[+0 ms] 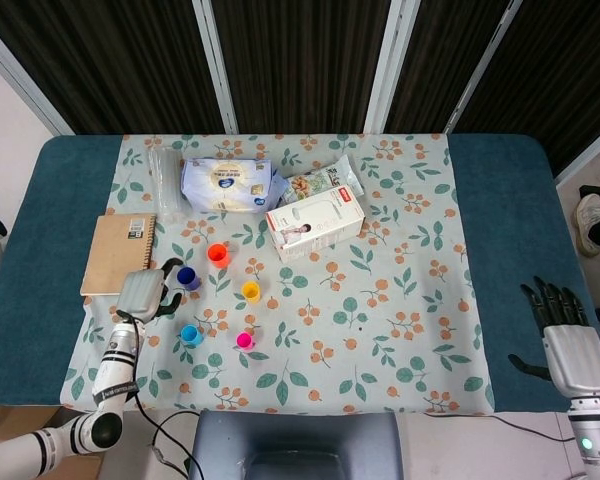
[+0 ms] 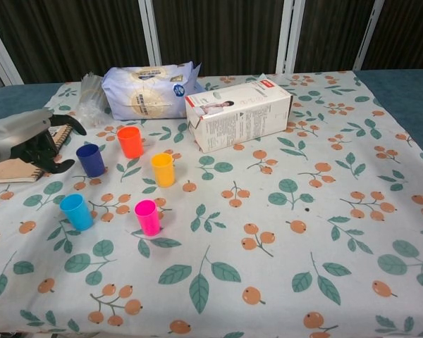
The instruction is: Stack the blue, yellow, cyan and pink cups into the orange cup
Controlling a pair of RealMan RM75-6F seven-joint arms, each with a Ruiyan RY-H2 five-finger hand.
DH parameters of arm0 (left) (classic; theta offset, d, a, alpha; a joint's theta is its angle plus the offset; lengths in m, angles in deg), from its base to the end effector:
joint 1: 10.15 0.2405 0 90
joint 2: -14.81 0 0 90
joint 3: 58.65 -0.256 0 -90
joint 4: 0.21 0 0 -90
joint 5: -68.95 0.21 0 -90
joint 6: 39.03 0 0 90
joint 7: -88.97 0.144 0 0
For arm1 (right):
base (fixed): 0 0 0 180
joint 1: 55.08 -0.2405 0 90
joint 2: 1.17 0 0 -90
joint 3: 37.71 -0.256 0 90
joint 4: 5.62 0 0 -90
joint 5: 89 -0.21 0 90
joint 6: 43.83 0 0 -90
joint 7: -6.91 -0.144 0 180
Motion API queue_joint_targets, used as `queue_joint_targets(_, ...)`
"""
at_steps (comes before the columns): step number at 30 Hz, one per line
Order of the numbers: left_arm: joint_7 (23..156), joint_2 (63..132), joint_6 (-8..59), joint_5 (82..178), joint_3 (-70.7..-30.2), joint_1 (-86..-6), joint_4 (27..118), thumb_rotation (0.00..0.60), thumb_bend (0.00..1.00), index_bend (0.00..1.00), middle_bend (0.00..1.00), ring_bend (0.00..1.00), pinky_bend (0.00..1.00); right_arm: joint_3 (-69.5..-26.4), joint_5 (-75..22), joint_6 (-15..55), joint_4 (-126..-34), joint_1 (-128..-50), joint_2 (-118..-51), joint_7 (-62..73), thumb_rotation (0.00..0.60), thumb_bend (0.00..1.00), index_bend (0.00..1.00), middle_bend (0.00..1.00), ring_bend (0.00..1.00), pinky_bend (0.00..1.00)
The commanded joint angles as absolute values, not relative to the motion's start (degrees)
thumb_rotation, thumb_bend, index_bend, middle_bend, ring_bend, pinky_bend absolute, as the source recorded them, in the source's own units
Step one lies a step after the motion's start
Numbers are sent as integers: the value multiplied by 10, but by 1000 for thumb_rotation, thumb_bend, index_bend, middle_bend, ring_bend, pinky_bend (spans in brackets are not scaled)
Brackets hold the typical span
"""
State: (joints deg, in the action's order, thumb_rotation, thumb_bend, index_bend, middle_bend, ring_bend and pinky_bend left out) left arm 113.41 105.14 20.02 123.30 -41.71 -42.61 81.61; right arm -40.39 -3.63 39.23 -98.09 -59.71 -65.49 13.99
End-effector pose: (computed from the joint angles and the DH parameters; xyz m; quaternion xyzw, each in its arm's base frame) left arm -0.2152 0.3442 0.0085 -0.6302 -0.4609 -0.3415 0.5232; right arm -0.3145 -0.1789 0.1532 0.6201 -0.3665 0.3405 0.6043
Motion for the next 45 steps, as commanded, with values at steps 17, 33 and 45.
queue_joint_targets(17,1105,1107,175,1195,-421,-467,731,600,372,291,1000,1000,1000,-404,-40,390,-984,-597,-653,141,600,196,0,0,0,0)
queue_joint_targets(33,1049,1148,184,1219,-413,-482,665,600,376,573,1000,1000,1000,-408,-47,389,-984,-597,-652,141,600,197,0,0,0,0)
queue_joint_targets(45,1037,1143,218,1219,-346,-522,703,600,380,568,1000,1000,1000,-406,-44,390,-985,-596,-651,138,600,196,0,0,0,0)
